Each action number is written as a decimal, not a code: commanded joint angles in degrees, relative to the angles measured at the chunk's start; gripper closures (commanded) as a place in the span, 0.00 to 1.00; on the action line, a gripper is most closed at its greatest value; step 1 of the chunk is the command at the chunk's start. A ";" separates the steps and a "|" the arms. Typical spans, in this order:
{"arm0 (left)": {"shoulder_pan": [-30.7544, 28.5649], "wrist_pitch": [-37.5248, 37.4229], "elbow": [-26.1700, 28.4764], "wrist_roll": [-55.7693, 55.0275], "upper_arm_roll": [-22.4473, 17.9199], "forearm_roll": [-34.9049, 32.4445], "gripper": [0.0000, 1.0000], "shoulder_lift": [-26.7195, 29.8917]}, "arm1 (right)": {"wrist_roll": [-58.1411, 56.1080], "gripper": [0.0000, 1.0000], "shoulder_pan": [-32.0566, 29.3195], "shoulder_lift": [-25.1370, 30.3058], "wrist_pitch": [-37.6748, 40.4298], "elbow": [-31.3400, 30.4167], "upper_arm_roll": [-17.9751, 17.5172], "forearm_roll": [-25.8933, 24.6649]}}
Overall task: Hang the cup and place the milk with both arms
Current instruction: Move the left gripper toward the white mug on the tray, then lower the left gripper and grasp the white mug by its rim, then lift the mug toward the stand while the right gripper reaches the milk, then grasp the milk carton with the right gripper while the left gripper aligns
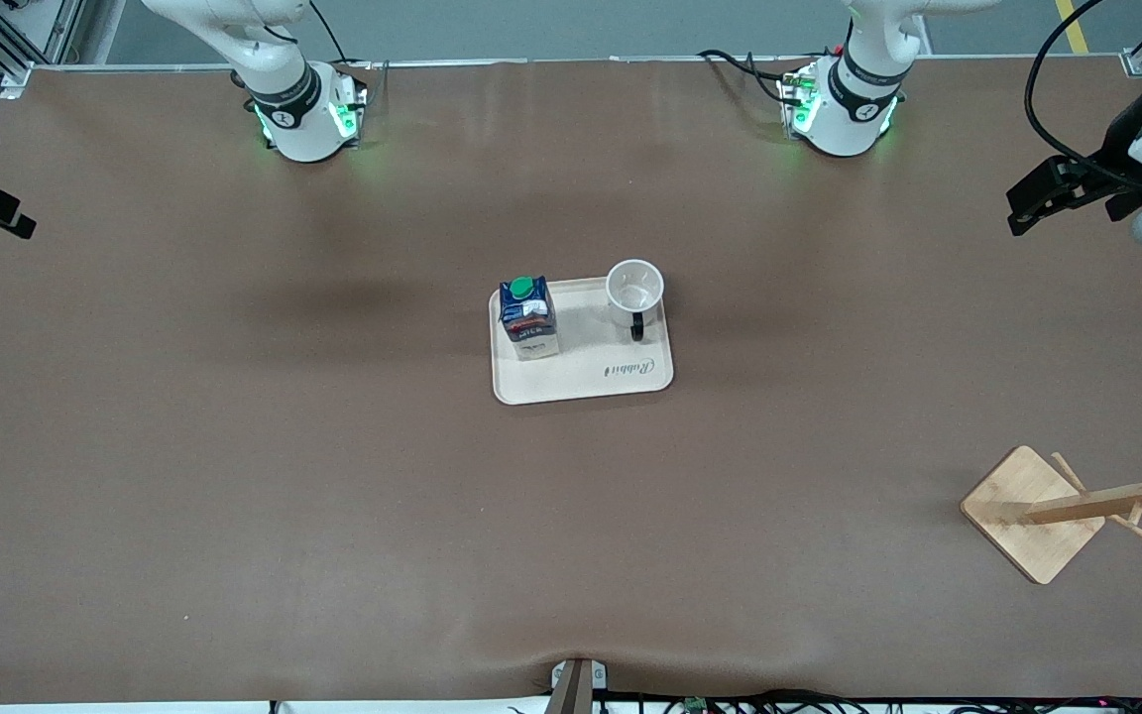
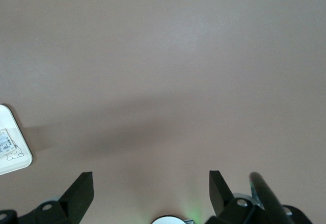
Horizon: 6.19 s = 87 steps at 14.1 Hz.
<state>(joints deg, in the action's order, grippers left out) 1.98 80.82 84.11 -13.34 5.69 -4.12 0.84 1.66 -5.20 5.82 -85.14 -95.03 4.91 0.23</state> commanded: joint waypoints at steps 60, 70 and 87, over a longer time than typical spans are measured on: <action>-34.13 29.49 20.04 40.90 16.19 -0.37 1.00 -2.07 | 14.20 0.00 23.19 -12.94 -16.98 0.81 -1.31 21.21; -38.45 29.84 7.48 55.53 16.37 -0.36 1.00 -13.49 | 24.17 0.00 39.38 -23.66 -28.24 1.08 -1.22 20.42; -38.80 30.19 -0.08 54.83 16.28 1.22 1.00 -21.49 | 30.60 0.00 45.63 -31.57 -30.97 1.78 -1.39 18.22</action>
<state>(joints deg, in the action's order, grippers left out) -36.43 111.87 86.73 41.21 21.60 -3.73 -19.46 31.20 39.86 -24.65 -116.08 -94.46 3.02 17.33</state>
